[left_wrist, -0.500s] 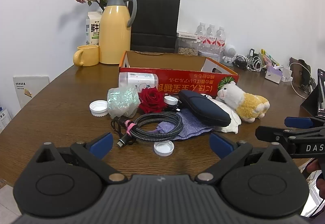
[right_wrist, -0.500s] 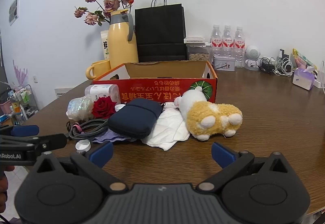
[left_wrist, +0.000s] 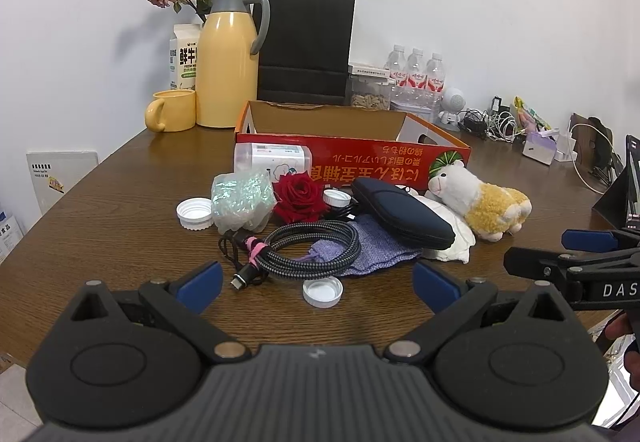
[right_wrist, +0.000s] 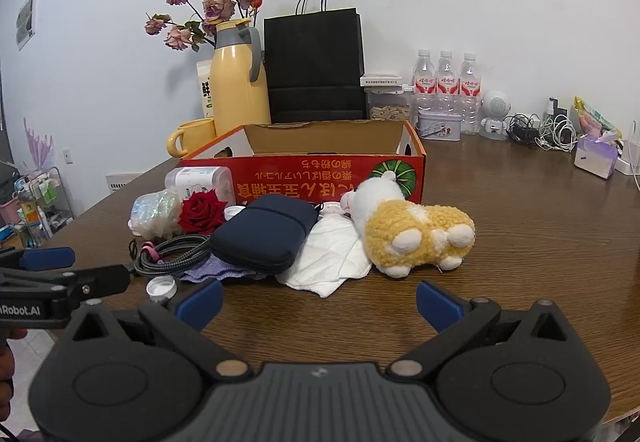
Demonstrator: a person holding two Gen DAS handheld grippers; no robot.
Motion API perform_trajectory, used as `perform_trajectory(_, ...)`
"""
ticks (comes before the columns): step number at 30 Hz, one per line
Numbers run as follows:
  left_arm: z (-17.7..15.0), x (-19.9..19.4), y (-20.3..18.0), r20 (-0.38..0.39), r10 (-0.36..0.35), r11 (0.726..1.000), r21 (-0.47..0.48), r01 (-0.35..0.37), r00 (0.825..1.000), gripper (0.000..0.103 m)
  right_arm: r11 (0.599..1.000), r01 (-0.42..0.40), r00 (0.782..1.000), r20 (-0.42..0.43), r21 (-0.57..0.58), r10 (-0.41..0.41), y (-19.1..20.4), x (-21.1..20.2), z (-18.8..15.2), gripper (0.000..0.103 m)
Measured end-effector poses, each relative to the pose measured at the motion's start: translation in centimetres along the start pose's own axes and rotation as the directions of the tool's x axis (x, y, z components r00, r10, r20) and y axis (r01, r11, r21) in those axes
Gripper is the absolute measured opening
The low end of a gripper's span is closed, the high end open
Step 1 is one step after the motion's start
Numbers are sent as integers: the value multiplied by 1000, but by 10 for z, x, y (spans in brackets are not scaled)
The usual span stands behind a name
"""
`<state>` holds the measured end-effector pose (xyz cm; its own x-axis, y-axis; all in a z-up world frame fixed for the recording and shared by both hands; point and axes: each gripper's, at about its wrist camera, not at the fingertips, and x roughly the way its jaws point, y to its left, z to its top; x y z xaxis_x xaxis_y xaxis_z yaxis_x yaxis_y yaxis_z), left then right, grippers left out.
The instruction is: Organize objects
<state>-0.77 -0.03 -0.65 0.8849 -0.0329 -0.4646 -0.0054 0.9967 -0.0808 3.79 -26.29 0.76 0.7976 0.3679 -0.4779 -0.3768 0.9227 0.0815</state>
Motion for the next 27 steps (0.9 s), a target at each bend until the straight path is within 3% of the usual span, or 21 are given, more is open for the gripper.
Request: perform_trajectory(27,-3,1,0,-6,-5,1000,-5,5,1000,103,1000,1,1000,-3,1,-1,-2,1,-2,103)
